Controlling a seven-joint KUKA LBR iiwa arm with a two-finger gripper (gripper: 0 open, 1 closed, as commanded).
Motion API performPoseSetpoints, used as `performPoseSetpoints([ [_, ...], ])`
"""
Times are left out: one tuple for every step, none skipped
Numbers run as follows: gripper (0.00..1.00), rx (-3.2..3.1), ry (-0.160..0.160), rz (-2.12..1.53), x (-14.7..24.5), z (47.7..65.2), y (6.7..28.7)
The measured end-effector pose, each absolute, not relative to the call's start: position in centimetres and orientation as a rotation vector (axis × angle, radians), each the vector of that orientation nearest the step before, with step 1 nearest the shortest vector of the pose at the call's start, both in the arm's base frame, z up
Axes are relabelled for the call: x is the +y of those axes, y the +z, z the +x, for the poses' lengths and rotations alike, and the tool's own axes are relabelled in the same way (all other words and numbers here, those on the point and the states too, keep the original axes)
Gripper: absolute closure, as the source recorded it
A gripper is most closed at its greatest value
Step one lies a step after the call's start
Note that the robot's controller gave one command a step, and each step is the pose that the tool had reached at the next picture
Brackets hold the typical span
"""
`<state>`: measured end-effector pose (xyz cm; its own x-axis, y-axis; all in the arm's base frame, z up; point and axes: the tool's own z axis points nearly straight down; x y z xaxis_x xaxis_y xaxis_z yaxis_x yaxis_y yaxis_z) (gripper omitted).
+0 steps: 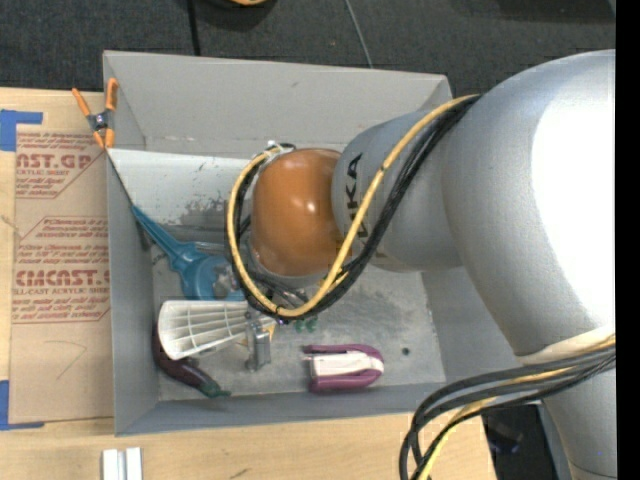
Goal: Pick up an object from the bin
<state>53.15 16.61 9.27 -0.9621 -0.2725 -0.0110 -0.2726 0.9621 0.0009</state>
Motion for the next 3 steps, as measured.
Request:
performPoseSetpoints([
  [1.00,3.107,0.006,-0.437,15.92,52.27,6.97],
  [1.00,3.107,0.006,-0.437,15.92,52.28,6.97],
  [1.00,3.106,0.006,-0.437,15.92,52.28,6.97],
])
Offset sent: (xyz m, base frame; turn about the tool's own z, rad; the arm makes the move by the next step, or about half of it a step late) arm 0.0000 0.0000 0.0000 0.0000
